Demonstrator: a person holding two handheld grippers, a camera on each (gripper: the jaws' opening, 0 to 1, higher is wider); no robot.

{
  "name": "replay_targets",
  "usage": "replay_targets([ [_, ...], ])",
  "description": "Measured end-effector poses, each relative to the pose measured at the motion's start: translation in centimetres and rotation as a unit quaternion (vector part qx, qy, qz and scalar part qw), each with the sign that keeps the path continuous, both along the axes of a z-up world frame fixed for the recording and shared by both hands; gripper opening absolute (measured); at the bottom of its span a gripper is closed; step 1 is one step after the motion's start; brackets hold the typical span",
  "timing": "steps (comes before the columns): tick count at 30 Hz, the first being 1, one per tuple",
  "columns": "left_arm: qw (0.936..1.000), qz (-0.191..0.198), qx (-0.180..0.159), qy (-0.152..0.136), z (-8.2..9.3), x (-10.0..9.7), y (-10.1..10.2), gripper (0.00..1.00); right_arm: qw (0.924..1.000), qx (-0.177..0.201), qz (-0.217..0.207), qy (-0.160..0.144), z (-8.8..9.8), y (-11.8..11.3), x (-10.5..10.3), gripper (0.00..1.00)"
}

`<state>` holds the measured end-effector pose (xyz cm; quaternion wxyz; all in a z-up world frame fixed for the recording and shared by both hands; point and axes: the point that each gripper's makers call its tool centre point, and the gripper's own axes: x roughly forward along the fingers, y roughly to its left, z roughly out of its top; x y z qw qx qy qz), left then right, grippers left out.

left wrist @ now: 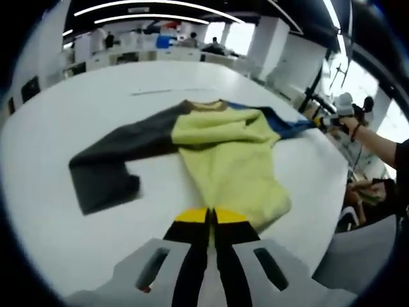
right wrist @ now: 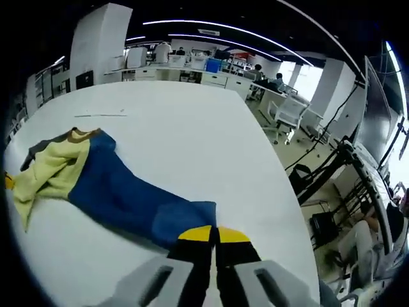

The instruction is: Fold the garment on the visible template until the final outline fits inside the template.

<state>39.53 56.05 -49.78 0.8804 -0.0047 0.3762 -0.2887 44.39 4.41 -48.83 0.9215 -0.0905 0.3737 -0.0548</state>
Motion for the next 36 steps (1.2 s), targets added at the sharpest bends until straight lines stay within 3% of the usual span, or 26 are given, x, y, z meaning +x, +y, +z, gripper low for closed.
replay_targets([
  [17,0.9997,0.019,0.005,0.012,0.0,-1.0,2.4,0.00,0.9997,-0.003,-0.023,0.003,-0.3,-2.3,0.6,0.00],
  [19,0.9997,0.024,0.005,0.010,0.1,-0.8,2.7,0.00,0.9992,-0.024,-0.031,0.009,-0.1,-3.2,0.4,0.00],
  [22,0.9994,0.031,0.007,0.011,0.0,-0.6,3.2,0.00,0.9989,0.009,-0.045,-0.004,0.1,-3.4,0.5,0.00],
  [26,0.9993,0.025,0.023,0.014,-0.6,-0.6,2.9,0.00,0.9989,0.013,-0.045,-0.001,0.0,-3.2,0.1,0.00],
  [29,0.9988,0.023,0.043,0.011,-1.0,-0.5,2.9,0.00,0.9980,0.034,-0.053,-0.003,-0.5,-2.6,-0.3,0.00],
  [36,0.9981,0.028,0.054,0.000,-1.0,-0.2,3.0,0.03,0.9966,0.071,-0.039,-0.015,-0.1,-0.8,-0.4,0.00],
])
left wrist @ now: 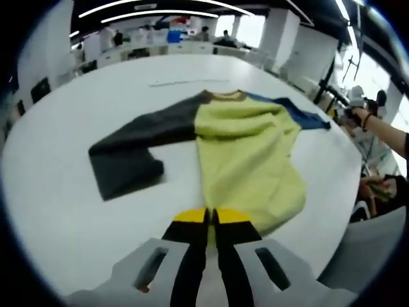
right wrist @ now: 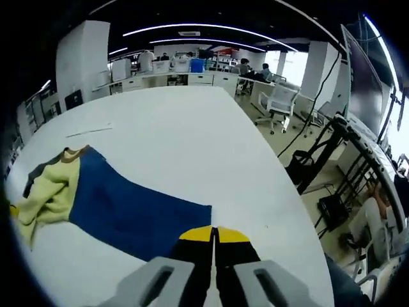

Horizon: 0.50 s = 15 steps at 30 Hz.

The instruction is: Fold the garment on the visible template until the final outline fits inside the template.

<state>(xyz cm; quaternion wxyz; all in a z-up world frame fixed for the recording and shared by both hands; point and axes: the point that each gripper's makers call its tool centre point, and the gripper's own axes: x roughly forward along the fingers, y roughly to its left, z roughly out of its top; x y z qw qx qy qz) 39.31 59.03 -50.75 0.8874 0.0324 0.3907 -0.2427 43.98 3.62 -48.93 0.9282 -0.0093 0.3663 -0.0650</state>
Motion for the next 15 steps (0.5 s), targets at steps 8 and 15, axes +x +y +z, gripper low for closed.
replay_targets([
  [8,0.9987,-0.026,0.011,-0.042,1.9,0.3,-1.2,0.18,0.9981,0.022,0.051,-0.027,1.6,3.4,0.6,0.02],
  [15,0.9947,-0.078,-0.005,-0.067,3.5,-0.1,-4.6,0.25,0.9943,0.041,0.093,-0.032,2.4,6.6,0.8,0.23],
])
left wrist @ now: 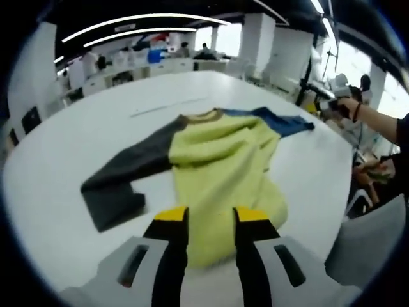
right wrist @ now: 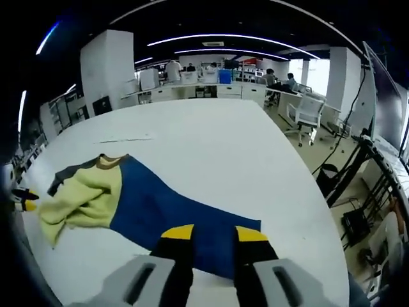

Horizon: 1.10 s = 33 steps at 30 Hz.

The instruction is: Fold the garment on the visible template until the final outline fits inside the template.

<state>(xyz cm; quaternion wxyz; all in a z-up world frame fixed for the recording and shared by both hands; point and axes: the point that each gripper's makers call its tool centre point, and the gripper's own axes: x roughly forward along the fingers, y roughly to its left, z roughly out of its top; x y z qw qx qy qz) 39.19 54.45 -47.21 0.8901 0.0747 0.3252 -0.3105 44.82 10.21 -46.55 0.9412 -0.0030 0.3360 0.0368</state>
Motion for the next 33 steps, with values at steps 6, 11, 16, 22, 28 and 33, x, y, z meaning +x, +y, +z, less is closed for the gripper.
replay_targets([
  [6,0.9993,-0.037,-0.009,-0.005,0.3,-0.9,-3.0,0.29,0.9988,0.018,0.045,-0.006,0.5,3.3,-0.1,0.39],
  [11,0.9967,-0.081,-0.007,-0.002,-0.3,-2.1,-5.5,0.33,0.9962,0.026,0.082,-0.007,0.7,5.8,-0.4,0.44],
  [16,0.9953,-0.096,-0.008,0.009,-1.1,-2.8,-7.2,0.36,0.9921,0.041,0.118,-0.003,0.5,8.6,-0.9,0.53],
  [22,0.9942,-0.107,-0.001,0.010,-1.9,-3.1,-8.6,0.43,0.9840,0.044,0.172,-0.001,0.1,11.9,-1.6,0.61],
  [28,0.9945,-0.103,0.000,0.016,-2.8,-3.4,-9.5,0.44,0.9739,0.038,0.224,-0.008,-0.2,14.9,-2.3,0.63],
  [33,0.9951,-0.097,0.008,0.019,-3.6,-3.4,-9.7,0.42,0.9652,0.037,0.258,-0.012,-0.8,17.1,-2.7,0.63],
])
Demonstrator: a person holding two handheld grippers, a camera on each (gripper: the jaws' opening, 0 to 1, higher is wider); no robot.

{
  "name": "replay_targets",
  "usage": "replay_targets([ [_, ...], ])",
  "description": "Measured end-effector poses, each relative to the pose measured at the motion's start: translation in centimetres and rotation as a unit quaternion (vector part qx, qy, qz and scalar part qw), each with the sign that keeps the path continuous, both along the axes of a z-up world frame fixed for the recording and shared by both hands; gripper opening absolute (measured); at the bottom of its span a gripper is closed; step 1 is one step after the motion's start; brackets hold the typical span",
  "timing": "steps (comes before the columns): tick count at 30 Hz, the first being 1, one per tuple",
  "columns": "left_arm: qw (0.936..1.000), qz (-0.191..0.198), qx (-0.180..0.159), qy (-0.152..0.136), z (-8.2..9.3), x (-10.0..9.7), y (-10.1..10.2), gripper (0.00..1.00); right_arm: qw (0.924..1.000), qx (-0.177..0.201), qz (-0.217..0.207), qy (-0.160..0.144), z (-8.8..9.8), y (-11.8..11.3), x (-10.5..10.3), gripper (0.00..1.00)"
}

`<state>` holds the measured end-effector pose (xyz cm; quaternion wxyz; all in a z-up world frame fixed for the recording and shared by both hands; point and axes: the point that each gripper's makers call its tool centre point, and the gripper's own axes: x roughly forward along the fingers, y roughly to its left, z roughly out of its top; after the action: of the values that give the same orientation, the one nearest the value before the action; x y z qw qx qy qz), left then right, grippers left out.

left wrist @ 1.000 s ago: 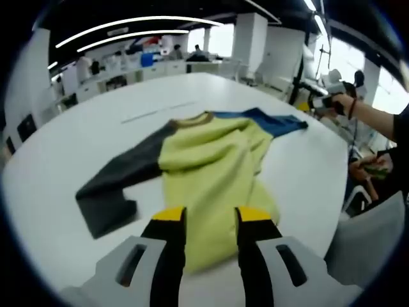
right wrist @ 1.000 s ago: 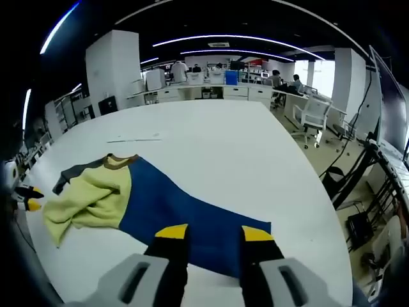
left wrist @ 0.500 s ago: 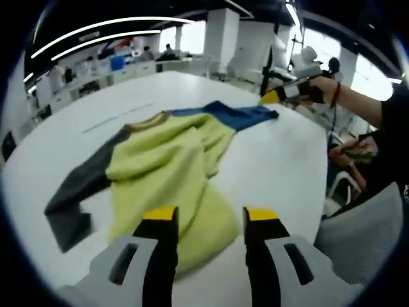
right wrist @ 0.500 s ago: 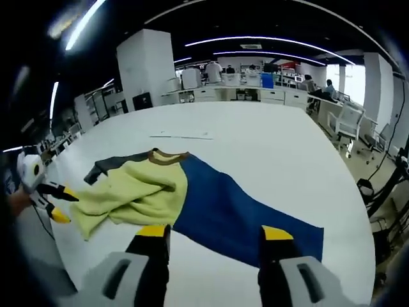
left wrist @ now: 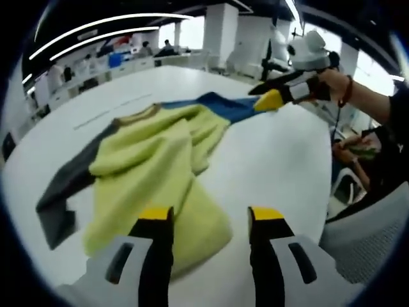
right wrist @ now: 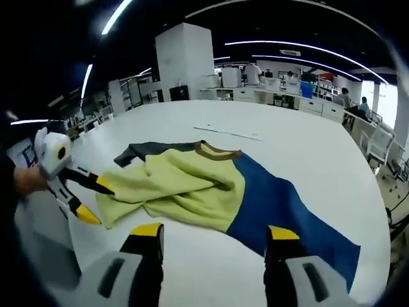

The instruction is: Fold the garment on the visible template until the final outline fits inside the template.

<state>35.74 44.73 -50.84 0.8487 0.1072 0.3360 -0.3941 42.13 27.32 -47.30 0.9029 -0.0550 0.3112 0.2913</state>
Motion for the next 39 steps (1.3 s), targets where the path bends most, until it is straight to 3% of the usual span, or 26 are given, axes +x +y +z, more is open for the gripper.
replay_targets([
  [15,0.9993,0.006,0.028,-0.023,-1.5,-0.1,-0.4,0.35,0.9966,0.011,0.081,-0.013,-1.5,6.8,-0.6,0.58],
  [22,0.9987,0.008,0.038,-0.032,-2.1,-0.1,-0.1,0.33,0.9930,-0.003,0.117,-0.013,-3.2,9.5,-1.0,0.53],
  [35,0.9963,0.009,0.068,-0.051,-2.7,0.3,0.4,0.27,0.9844,-0.058,0.163,-0.034,-5.9,11.8,0.0,0.37],
  [39,0.9968,0.020,0.059,-0.051,-2.7,0.5,0.5,0.26,0.9835,-0.064,0.165,-0.035,-6.3,11.9,0.3,0.30],
])
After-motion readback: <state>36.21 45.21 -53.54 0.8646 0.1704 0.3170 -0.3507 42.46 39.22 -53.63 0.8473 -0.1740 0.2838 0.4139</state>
